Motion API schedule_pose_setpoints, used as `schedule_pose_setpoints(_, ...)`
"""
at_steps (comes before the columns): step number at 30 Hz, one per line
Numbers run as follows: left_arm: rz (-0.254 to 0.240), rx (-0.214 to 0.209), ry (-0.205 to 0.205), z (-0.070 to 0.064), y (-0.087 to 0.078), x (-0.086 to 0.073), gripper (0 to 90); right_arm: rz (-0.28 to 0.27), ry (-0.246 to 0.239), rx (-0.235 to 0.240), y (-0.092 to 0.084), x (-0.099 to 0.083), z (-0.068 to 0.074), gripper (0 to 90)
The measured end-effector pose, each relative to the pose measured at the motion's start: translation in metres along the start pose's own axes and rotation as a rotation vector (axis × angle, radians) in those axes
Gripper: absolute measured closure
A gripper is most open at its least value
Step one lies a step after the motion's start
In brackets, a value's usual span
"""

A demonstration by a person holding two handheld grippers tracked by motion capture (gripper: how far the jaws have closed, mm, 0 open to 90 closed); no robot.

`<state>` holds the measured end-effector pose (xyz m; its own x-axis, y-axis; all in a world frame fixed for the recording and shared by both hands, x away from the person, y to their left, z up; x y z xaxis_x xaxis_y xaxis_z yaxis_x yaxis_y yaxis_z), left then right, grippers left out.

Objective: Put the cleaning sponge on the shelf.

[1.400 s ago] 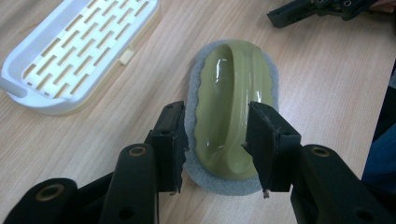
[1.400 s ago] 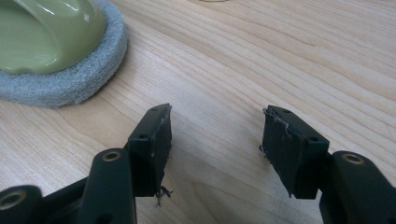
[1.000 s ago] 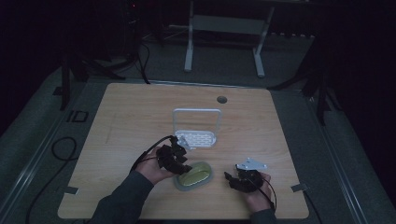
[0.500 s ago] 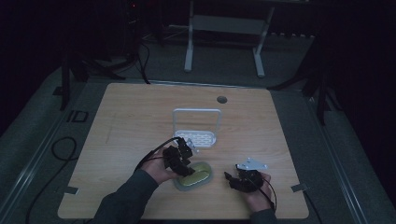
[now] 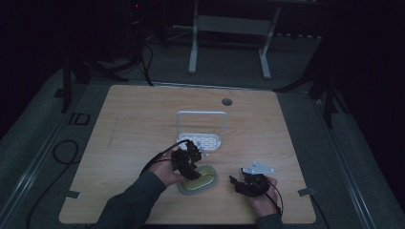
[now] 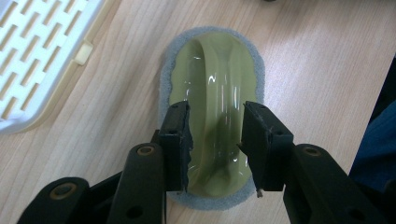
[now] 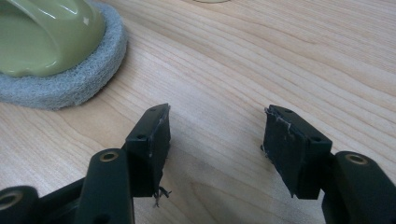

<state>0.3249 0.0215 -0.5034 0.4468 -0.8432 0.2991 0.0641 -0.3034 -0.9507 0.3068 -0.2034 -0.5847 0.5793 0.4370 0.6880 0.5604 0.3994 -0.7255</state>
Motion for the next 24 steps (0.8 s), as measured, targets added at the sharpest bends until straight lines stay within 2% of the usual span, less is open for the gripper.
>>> schedule_pose_setpoints(8,0.038,-0.001,0.001,-0.003,0.007,0.008,61.4,-0.001,0.000,0.000,0.000,0.000,0.000,40.5)
schedule_pose_setpoints(24,0.107,-0.022,-0.006,0.001,0.020,0.018,64.5,-0.002,-0.002,0.002,0.000,0.000,0.000,40.5)
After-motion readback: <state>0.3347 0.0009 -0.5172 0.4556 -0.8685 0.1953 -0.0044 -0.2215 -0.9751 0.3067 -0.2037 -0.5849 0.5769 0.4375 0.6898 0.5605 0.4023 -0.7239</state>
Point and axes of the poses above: each handheld gripper's, and its own axes: y roughly forward along the jaws, x roughly out of its top, z roughly to its left, the point moved 4 cm from there along y, roughly forward along the jaws, and after that the axes turned 4 degrees about z, right-handed, at the moved point
